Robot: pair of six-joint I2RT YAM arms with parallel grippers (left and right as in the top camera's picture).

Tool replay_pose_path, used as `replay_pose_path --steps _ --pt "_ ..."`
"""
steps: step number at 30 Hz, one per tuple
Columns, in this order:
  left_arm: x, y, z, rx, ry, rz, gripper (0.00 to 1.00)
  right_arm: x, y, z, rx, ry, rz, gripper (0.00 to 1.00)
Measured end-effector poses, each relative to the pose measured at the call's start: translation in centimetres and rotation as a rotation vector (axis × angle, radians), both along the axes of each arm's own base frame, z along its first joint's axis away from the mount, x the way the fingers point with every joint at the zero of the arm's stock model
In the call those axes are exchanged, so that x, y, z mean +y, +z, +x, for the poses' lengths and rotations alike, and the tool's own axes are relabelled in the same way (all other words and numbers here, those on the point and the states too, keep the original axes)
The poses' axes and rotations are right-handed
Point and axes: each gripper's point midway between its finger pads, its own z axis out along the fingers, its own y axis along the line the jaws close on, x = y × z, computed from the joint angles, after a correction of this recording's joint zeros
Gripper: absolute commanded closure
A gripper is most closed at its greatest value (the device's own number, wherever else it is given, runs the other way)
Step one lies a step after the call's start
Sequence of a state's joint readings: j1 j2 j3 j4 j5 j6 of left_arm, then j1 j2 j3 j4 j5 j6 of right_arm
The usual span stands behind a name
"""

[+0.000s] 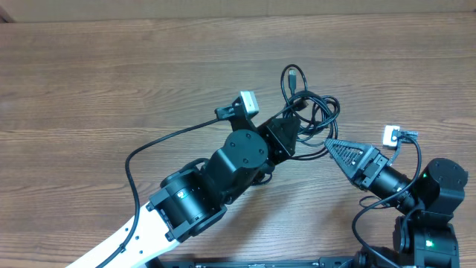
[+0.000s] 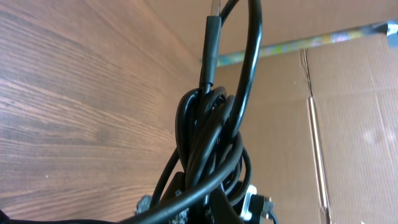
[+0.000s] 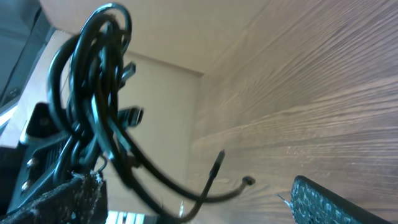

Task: Untangle cables

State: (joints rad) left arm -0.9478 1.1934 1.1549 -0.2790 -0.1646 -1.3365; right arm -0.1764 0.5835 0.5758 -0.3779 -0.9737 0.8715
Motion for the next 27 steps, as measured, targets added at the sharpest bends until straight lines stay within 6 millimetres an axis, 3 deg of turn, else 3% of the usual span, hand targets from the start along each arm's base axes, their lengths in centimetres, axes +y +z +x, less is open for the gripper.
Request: replay_pose_path --steps 4,11,17,22,27 --pt "-1.2 -0.4 -0.8 0.011 -0.047 0.001 0.96 -0.5 -0.3 0.5 0.004 -0.040 -0.019 0.03" --pt "-2.6 0.6 -1.4 0.011 -0.107 -0.068 0.96 -2.0 -4.1 0.4 0.142 -0.142 -0.100 0.03" --pt "-3.4 0.7 -2.5 0.029 -0.182 -0.085 0.96 -3.8 -4.8 1.4 0.141 -0.248 -0.166 0.03" --pt "-3.3 0.2 -2.6 0.044 -0.181 -0.068 0.96 -3.5 -4.5 1.4 0.127 -0.227 -0.159 0.02" --pt "-2.7 0.0 -1.9 0.032 -0.123 -0.050 0.96 -1.5 -4.5 -0.2 0.157 -0.102 -0.098 0.00"
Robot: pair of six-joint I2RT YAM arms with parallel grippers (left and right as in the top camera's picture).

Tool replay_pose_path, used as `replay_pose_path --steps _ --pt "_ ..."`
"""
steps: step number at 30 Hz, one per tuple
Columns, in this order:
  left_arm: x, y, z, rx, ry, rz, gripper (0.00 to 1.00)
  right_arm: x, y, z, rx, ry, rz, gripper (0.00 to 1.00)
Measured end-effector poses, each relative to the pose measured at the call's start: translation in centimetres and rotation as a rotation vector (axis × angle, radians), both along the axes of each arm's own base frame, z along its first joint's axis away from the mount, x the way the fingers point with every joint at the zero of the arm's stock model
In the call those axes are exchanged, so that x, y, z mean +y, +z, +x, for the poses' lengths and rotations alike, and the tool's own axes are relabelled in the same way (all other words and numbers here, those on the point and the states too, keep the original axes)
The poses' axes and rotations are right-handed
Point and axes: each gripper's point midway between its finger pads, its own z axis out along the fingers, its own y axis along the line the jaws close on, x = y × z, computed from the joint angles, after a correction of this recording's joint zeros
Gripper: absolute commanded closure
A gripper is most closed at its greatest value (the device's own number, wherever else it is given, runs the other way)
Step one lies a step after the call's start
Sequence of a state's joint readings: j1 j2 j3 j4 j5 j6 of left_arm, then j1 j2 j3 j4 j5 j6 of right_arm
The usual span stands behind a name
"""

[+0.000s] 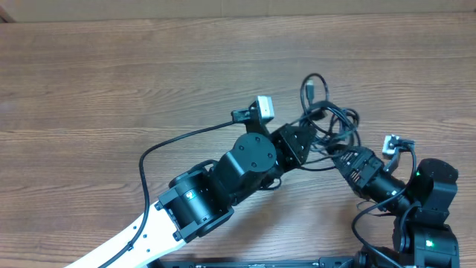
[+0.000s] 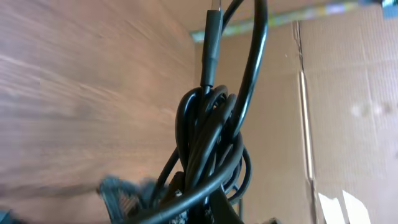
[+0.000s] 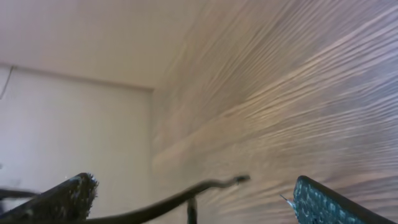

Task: Untangle cables

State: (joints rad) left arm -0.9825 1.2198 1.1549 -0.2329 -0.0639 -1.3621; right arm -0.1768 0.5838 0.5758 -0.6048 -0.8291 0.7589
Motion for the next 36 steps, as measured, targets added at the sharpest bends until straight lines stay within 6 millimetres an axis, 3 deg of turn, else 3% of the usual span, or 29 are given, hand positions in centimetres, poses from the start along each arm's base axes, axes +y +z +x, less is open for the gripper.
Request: replay_pose_path --steps 4,9,26,36 --pt "1.0 -0.3 1.1 -0.017 0.081 0.028 0.96 1.7 2.5 -0.7 -0.105 0.132 0.058 0.00" --pt "1.2 -0.3 1.2 -0.018 0.093 0.033 0.96 2.0 3.9 -0.6 -0.162 0.159 0.076 0.00" --pt "2.3 -0.6 2.1 -0.032 0.168 0.063 0.96 2.5 4.1 -1.1 -0.150 0.190 0.106 0.00" --pt "-0.2 -0.3 -0.4 0.009 -0.026 0.008 0.96 -0.7 2.7 1.8 -0.136 -0.047 -0.009 0.00"
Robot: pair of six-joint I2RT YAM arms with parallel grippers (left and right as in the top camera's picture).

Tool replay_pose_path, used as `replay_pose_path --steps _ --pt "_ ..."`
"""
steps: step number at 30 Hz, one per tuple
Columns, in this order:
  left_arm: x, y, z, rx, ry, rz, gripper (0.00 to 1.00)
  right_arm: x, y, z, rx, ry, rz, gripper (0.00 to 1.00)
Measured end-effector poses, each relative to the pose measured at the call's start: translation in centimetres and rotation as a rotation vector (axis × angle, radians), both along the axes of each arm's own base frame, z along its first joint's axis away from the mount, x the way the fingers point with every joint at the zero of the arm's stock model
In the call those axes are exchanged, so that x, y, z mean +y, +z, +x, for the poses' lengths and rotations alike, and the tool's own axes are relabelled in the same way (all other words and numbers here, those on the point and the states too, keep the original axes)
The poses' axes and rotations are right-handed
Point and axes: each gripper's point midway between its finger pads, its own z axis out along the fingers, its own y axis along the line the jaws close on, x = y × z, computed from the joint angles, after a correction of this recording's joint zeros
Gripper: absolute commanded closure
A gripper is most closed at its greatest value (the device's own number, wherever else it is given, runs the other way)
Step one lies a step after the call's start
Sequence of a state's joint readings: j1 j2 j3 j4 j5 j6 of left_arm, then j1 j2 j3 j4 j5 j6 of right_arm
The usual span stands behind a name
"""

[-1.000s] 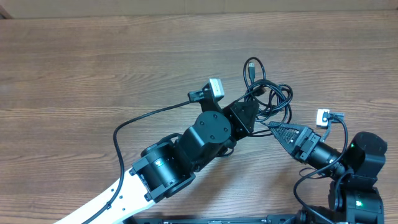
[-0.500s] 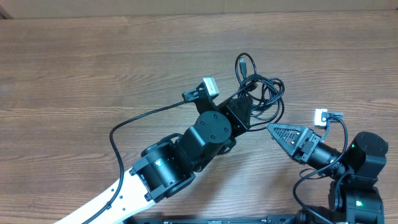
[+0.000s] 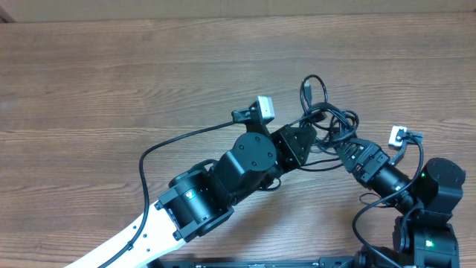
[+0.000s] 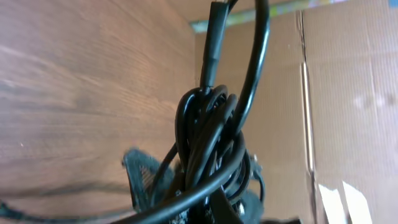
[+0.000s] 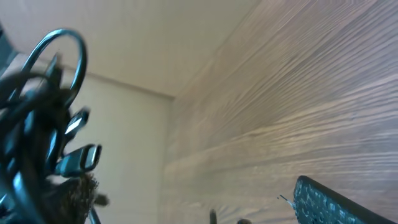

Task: Untangle cables

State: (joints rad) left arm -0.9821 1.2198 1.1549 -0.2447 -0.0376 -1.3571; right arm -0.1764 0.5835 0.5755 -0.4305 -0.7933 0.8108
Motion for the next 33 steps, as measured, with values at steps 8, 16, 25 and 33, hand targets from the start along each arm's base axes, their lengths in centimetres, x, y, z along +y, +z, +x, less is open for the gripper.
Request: replay_pose_path --steps 8,16,25,33 --pt "-1.3 0.2 -1.7 0.051 -0.111 -0.046 0.95 -4.4 -2.5 1.6 0.080 -0.276 -0.114 0.00" --pt "-2.3 0.0 -2.0 0.055 -0.157 -0.056 0.96 -6.6 -5.1 0.8 0.164 -0.365 -0.247 0.00" --pt "-1.4 0.0 -0.5 -0.086 -0.168 0.028 0.96 -6.7 -6.6 -0.4 0.213 -0.333 -0.325 0.00" --pt "-1.4 0.1 -0.4 -0.358 -0.264 0.190 0.96 -6.5 -7.9 -1.5 0.268 -0.301 -0.364 0.00"
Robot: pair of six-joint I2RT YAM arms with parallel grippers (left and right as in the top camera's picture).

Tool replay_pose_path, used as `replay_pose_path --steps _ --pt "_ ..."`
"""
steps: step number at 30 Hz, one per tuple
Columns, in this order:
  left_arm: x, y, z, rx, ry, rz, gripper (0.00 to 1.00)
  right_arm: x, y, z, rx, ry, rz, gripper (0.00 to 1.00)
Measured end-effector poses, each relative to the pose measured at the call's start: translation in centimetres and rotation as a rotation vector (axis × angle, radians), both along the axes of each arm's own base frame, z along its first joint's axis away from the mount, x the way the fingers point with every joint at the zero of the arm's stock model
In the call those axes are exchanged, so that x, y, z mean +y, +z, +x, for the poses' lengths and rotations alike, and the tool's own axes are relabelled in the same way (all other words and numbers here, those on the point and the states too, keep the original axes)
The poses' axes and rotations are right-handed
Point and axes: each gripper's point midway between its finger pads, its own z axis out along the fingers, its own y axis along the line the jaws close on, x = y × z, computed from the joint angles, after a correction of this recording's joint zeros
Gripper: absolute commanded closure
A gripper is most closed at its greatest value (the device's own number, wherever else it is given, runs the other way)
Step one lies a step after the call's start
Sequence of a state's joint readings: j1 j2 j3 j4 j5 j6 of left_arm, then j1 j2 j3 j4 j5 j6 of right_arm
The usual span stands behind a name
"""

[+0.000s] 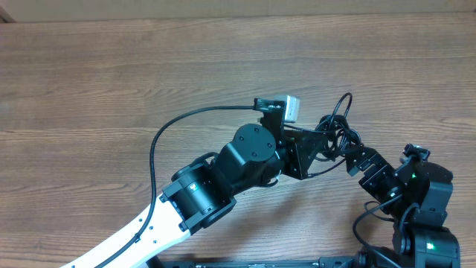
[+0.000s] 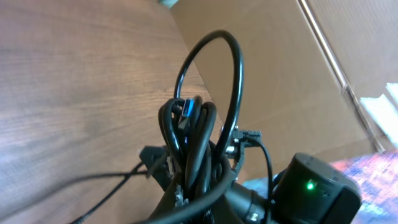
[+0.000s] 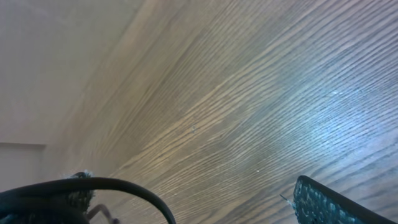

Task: Untangle cables

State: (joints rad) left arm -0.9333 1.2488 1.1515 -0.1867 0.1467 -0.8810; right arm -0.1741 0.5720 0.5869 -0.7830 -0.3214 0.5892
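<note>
A knot of black cables [image 1: 336, 134] hangs above the wooden table [image 1: 111, 67], with my left gripper [image 1: 306, 152] shut on its lower part. In the left wrist view the bundle [image 2: 194, 134] rises from the jaws with one loop arching over it. A blue plug tip shows inside the knot. My right gripper [image 1: 357, 160] sits just right of the bundle, open. In its own view the fingers [image 3: 314, 200] stand wide apart. One black cable strand [image 3: 130, 186] curves past the left finger, and nothing is held between them.
A thin black strand [image 2: 106, 186] trails from the bundle over the table. The right arm's body with a green light [image 2: 314, 186] is close behind the bundle. Cardboard walls [image 2: 280, 68] stand beyond the table's far edge.
My left wrist has turned and the cable bundle now sits further right and nearer the front. The right gripper has drawn back to the right. Only one strand shows in its view.
At first my left gripper held the bundle right of centre, with the open right gripper a short way to its right. Then the bundle was further right and the right gripper close against it. Now the left wrist is turned and the right gripper is beside the knot.
</note>
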Motion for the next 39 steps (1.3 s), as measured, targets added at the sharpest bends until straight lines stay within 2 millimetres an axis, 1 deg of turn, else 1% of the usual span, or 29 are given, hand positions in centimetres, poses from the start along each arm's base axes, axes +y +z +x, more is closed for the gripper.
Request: replay_pose_path --steps 5,8,12,14,16,19,22,24,27,30,32,34,35,38,39 --pt "-0.1 0.5 0.2 -0.180 -0.050 0.070 0.96 -0.2 -0.6 -0.5 0.026 0.014 -0.034 0.00" --pt "0.1 1.1 0.6 -0.292 -0.063 0.108 0.96 -0.5 -1.7 -1.2 0.079 0.005 -0.052 0.00" --pt "0.3 1.3 0.9 -0.402 -0.082 0.164 0.96 -0.7 -2.3 -1.6 0.105 0.003 -0.071 0.00" --pt "0.4 1.2 1.0 -0.452 -0.095 0.194 0.96 -0.4 -2.3 -1.7 0.109 0.022 -0.064 0.00" --pt "0.5 0.9 1.0 -0.488 -0.109 0.229 0.96 0.4 -2.2 -1.8 0.097 0.069 -0.048 0.00" --pt "0.7 -0.1 0.8 -0.525 -0.140 0.295 0.96 2.0 -1.7 -1.9 0.065 0.176 -0.024 0.00" --pt "0.8 -0.6 0.7 -0.540 -0.155 0.327 0.96 4.0 -0.9 -2.3 0.007 0.324 -0.003 0.00" --pt "1.0 -1.1 0.6 -0.537 -0.166 0.349 0.96 5.0 -0.3 -2.5 -0.032 0.401 0.006 0.00" --pt "1.5 -2.4 0.5 -0.516 -0.188 0.403 0.96 7.0 1.5 -2.7 -0.154 0.562 0.022 0.00" --pt "2.5 -3.7 0.6 -0.474 -0.200 0.446 0.96 7.8 2.4 -2.7 -0.219 0.623 0.022 0.00" --pt "3.4 -3.8 0.8 -0.455 -0.214 0.443 0.96 8.2 3.3 -2.6 -0.275 0.660 0.020 0.00" --pt "3.8 -3.5 0.8 -0.458 -0.244 0.424 0.96 8.5 4.2 -2.3 -0.331 0.689 0.017 0.01" --pt "3.9 -3.3 0.6 -0.455 -0.275 0.396 0.96 8.8 5.1 -2.1 -0.379 0.714 0.014 0.01" --pt "4.0 -2.8 -0.3 -0.446 -0.368 0.324 0.96 9.4 6.6 -2.1 -0.466 0.766 0.012 0.01" --pt "3.8 -2.6 -1.1 -0.441 -0.413 0.293 0.96 9.6 7.3 -2.0 -0.504 0.784 0.007 0.03"
